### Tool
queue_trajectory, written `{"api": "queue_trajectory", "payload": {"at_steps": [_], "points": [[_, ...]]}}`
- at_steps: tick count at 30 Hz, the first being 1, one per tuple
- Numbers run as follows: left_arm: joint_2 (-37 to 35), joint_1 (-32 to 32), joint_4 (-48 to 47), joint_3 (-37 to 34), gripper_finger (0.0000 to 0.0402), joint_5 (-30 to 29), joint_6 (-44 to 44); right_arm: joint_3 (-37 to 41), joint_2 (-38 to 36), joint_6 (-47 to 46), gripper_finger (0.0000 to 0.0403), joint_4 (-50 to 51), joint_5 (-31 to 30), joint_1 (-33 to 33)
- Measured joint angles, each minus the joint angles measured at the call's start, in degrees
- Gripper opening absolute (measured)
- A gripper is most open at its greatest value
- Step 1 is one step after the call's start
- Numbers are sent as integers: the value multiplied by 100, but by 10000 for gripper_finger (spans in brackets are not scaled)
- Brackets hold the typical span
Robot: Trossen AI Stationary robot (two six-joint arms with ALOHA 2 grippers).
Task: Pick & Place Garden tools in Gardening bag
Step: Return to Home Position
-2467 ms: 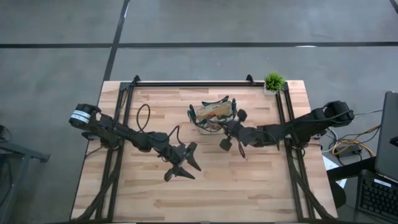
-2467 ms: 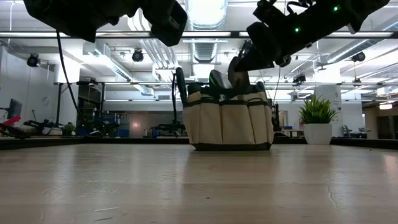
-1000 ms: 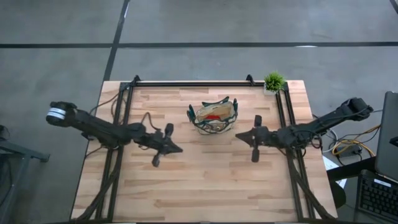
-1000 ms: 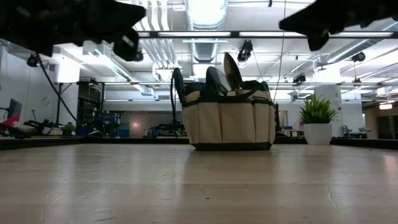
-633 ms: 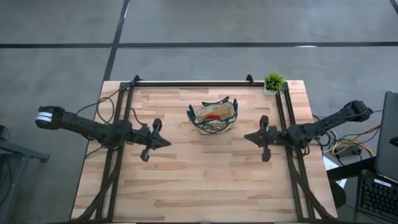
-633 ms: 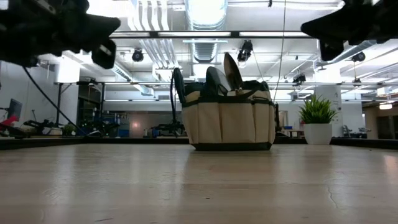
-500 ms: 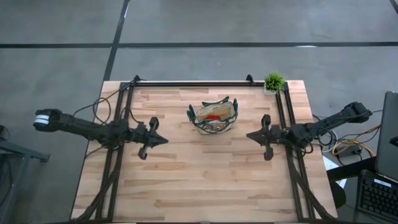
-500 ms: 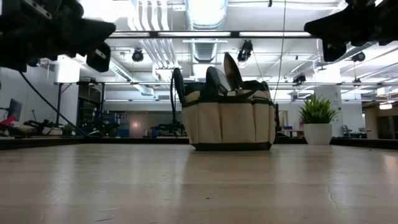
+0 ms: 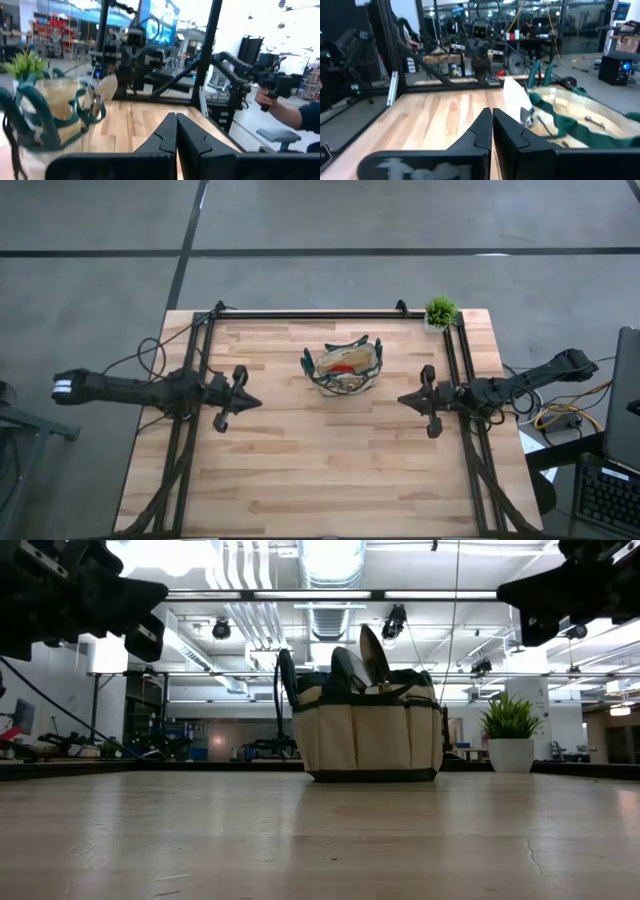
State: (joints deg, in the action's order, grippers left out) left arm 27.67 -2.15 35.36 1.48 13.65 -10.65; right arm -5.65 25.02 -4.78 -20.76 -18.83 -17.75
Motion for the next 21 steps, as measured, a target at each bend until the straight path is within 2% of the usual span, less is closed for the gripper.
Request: {"api": "queue_trajectory", "payload": {"at_steps": [7, 13, 17, 21], "points": [[-488, 2, -1348, -2, 5, 0, 219, 8, -59, -6, 8, 456, -17, 1], [-924, -4, -1356, 0, 5, 26, 413, 76, -329, 221, 8, 533, -56, 9], [-1230, -17, -1451, 0, 5, -24, 686, 520, -535, 219, 8, 199, -79, 34], [-1506, -54, -1743, 9, 5, -26, 701, 514, -730, 170, 8, 513, -86, 105]]}}
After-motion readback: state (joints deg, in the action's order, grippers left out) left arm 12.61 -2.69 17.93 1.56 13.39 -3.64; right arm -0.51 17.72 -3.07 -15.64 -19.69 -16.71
